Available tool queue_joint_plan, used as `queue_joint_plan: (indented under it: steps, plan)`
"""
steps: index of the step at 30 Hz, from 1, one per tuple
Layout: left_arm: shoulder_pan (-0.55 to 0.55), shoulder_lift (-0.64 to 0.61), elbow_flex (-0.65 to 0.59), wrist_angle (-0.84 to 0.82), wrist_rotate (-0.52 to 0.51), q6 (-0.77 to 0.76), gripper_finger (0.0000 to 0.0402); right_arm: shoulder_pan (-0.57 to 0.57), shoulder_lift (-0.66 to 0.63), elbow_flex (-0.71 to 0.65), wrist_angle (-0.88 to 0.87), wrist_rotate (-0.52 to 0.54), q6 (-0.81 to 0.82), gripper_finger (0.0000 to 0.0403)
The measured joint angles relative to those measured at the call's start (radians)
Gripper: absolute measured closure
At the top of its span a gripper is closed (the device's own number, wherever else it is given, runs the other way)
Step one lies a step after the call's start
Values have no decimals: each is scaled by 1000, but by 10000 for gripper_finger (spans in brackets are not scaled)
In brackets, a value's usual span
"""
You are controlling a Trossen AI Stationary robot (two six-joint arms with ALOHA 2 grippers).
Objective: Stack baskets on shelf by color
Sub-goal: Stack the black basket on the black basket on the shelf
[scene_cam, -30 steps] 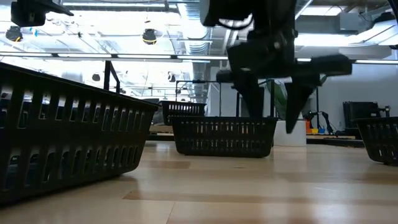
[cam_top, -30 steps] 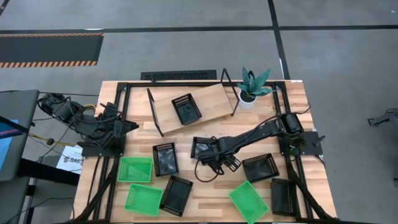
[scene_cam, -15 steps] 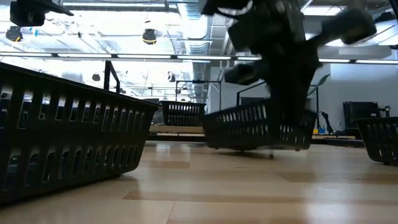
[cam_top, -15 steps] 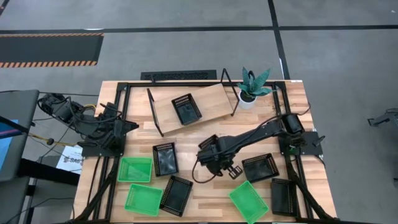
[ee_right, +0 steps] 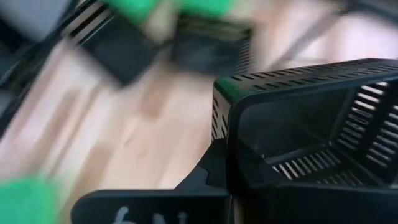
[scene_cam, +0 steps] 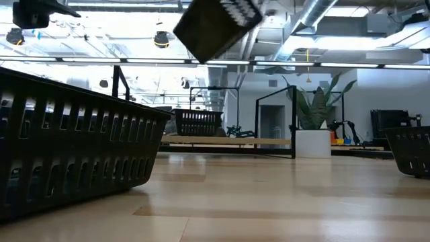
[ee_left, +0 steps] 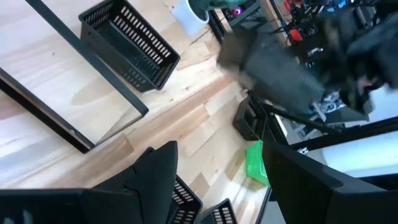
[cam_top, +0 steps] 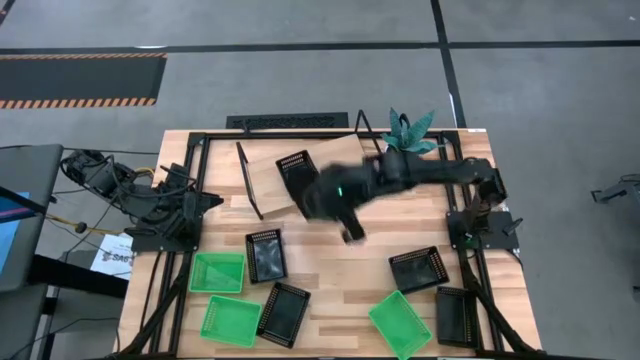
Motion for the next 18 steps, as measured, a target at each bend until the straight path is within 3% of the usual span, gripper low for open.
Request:
queue_joint_plan:
  steps: [10,18]
  plan:
    - [0,0,0,0,-27,-2,175,-193,224,179,-18,257,-26,395]
    - [0,0,0,-3,-39,-17,175,-190,325,195,-49,264,-73,391]
